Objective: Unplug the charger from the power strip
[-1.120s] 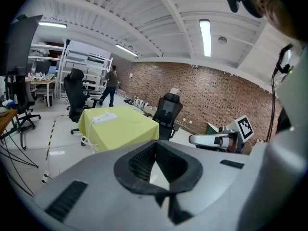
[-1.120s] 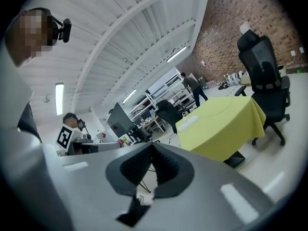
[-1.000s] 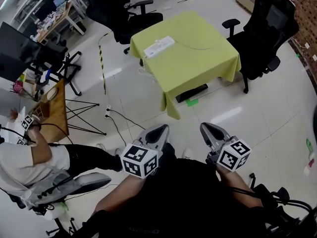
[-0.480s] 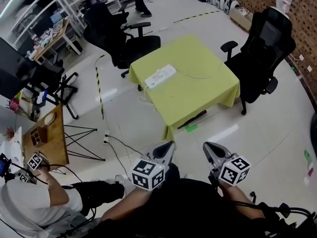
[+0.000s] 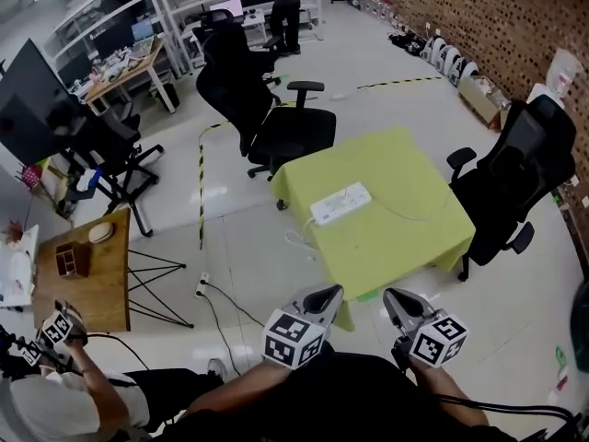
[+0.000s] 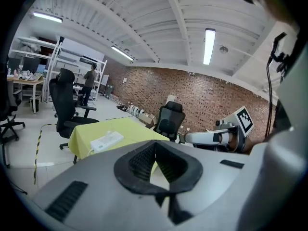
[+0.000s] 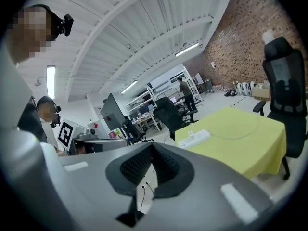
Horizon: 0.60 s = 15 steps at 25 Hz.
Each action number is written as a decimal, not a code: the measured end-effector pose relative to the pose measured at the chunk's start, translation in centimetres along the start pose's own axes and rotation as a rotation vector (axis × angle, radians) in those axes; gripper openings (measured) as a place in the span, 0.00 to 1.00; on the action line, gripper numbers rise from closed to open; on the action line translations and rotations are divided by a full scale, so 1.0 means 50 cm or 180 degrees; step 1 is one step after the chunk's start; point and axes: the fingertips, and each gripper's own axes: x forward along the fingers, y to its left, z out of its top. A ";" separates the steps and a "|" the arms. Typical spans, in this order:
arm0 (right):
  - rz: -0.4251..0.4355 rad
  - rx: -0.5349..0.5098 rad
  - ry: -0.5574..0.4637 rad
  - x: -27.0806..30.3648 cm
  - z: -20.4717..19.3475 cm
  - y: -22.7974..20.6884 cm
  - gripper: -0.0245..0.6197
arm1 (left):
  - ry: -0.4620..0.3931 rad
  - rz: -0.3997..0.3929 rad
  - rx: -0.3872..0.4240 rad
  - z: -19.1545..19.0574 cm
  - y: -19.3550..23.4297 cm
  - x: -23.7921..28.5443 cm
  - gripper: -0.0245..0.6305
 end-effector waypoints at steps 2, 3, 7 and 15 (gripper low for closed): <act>-0.0024 -0.0008 -0.0013 0.037 0.009 -0.009 0.04 | -0.0016 -0.0014 0.0026 0.010 0.036 0.009 0.05; -0.0031 -0.0001 -0.0014 0.054 0.010 -0.012 0.04 | -0.0012 -0.0016 0.0033 0.012 0.054 0.014 0.05; -0.0051 0.0033 0.0075 0.095 0.005 -0.021 0.04 | 0.0044 0.0003 -0.0037 0.012 0.108 0.031 0.05; 0.0021 0.0075 0.0211 0.124 0.019 -0.092 0.04 | 0.0113 0.0003 -0.0159 0.017 0.121 0.119 0.05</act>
